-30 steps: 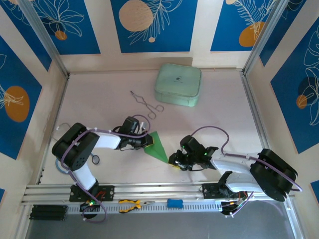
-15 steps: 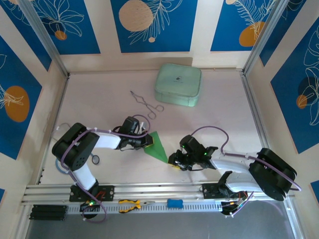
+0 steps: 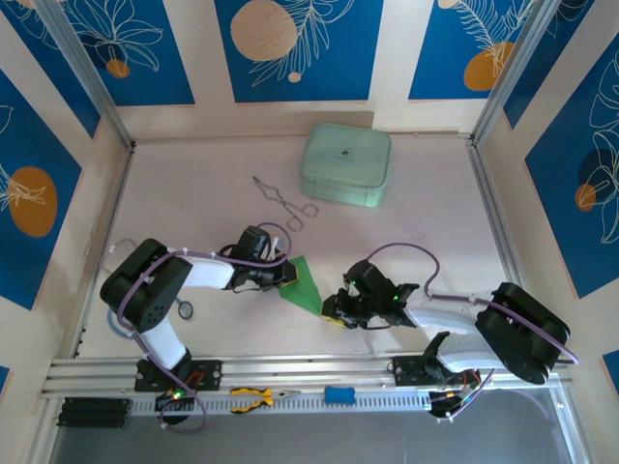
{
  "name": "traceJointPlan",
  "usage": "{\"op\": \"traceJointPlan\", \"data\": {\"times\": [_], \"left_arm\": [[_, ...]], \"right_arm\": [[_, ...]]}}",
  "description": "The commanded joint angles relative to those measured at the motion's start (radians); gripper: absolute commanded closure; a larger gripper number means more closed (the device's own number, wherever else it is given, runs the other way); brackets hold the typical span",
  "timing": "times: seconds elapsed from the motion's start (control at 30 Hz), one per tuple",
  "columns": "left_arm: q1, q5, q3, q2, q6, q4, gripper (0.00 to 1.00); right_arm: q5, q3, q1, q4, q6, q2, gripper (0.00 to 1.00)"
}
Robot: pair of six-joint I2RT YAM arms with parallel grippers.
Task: Fold a paper plane with a square sheet of paper (pick it up from the middle)
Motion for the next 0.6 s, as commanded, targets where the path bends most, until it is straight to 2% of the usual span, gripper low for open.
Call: {"op": "traceJointPlan", "data": {"times": [0.0, 0.57], "left_arm": [[0.012, -0.031, -0.001, -0.006, -0.002, -0.087, 1.00], [0.012, -0.027, 0.011, -0.015, -0.005, -0.100, 1.00]], "right_arm": [[-0.013, 0.011, 0.003, 0.040, -0.005, 0.011, 0.68], [-0.040, -0.017, -0.036, 0.175, -0.033, 0.047, 0.67]]}}
